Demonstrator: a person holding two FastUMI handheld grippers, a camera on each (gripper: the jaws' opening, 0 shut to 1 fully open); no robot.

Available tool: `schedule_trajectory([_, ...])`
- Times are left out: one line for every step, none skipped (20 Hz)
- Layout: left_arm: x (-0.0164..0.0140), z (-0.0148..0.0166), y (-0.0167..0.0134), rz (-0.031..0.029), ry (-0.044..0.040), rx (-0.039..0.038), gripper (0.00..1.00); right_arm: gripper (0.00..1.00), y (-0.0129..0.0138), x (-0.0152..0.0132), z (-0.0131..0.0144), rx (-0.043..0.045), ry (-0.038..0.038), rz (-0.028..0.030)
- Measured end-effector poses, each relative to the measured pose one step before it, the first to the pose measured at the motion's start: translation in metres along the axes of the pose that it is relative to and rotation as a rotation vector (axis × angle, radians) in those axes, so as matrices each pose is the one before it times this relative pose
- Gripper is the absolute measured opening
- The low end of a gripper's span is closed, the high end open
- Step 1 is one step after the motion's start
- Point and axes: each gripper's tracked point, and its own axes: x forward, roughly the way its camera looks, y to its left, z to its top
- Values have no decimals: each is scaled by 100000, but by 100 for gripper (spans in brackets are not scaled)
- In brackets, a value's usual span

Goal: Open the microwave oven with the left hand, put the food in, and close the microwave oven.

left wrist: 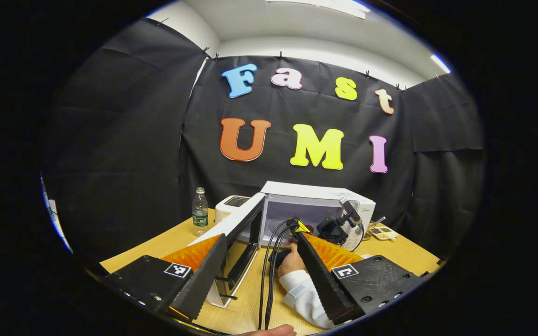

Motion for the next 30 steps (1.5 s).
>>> schedule_trajectory([-209,-90,94,267,296,665,94,84,-219,-97,-72,-2862,283,-1300])
schedule_trajectory([-266,-70,88,426,287,593,94,85,-99,96,-59,-5364,503,-1983])
schedule_trajectory([-341,-37,25,-28,262,457,94,98,-394,88,-265,-6967,1648,-2156])
schedule_trajectory([-77,58,-192,-107,-102,322,94,99,-64,110,-361,-5656,1325,-391])
schedule_trajectory([-251,56,-40,85,-185,277,94,98,111,188,-172,-3774,772,769])
schedule_trajectory([-346,-74,30,103,70,437,93,98,-84,-23,-92,-4457,1047,481])
schedule_trajectory([-191,-80,143,587,55,565,93,98,-95,1,-55,-3437,791,413])
schedule_trajectory([-210,25,310,1141,-167,501,94,98,-169,11,-157,-2894,916,634])
schedule_trajectory([-276,106,317,975,-347,291,93,99,-129,75,-83,-3701,1198,193])
schedule_trajectory([-454,122,172,541,-389,-137,94,98,-205,8,-210,-4419,1251,95])
schedule_trajectory([-161,42,-21,-19,-70,-529,94,98,-97,-38,-186,-5458,1986,-120])
schedule_trajectory([-177,-124,-108,-22,109,-422,94,99,92,-81,-252,-4165,1608,694])
schedule_trajectory([-261,44,203,729,7,-141,94,99,149,-161,-267,-3369,1285,1453])
schedule_trajectory([-495,0,724,2397,-484,-342,94,99,89,-71,-79,-2012,616,1240])
schedule_trajectory([-432,222,740,2225,-888,-316,94,99,-139,-123,-59,-3104,802,648])
schedule_trajectory([-384,187,170,662,-850,-200,94,99,-177,-70,-38,-3000,1117,381])
schedule_trajectory([-356,142,91,181,44,-316,93,99,-46,-17,-87,-3396,1705,612])
schedule_trajectory([-410,-79,355,463,-443,-500,93,99,-147,-97,-301,-3141,1981,705])
schedule_trajectory([-186,39,387,690,-192,-737,93,99,25,61,-123,-2900,2249,915])
schedule_trajectory([-88,-180,165,292,495,-397,93,98,68,-322,-137,-4467,2054,664])
schedule_trajectory([-228,-338,166,219,887,117,93,99,-64,-316,25,-5704,1947,344])
schedule_trajectory([-196,-116,474,1506,226,309,93,99,-154,-455,264,-4458,-75,-475])
schedule_trajectory([-223,56,728,2986,-585,149,94,99,-319,-441,51,-5228,109,-1226])
schedule_trajectory([-151,169,555,1785,-690,388,93,89,-245,-446,129,-4021,-75,-239])
schedule_trajectory([-84,94,-74,-287,-232,442,94,100,-71,-420,118,-2716,-57,401])
schedule_trajectory([-231,-95,-330,-180,207,149,93,100,-295,-407,-226,-1783,589,539])
schedule_trajectory([-57,-17,138,341,-30,140,93,94,-166,-612,-63,4,1,977])
schedule_trajectory([-29,138,467,597,-270,422,94,100,-173,-629,-64,1080,-511,1593])
schedule_trajectory([64,170,436,983,-589,496,93,95,-266,-904,207,1299,-1119,1497])
schedule_trajectory([33,82,411,842,-398,146,93,100,-164,-1061,351,1658,-1945,1612])
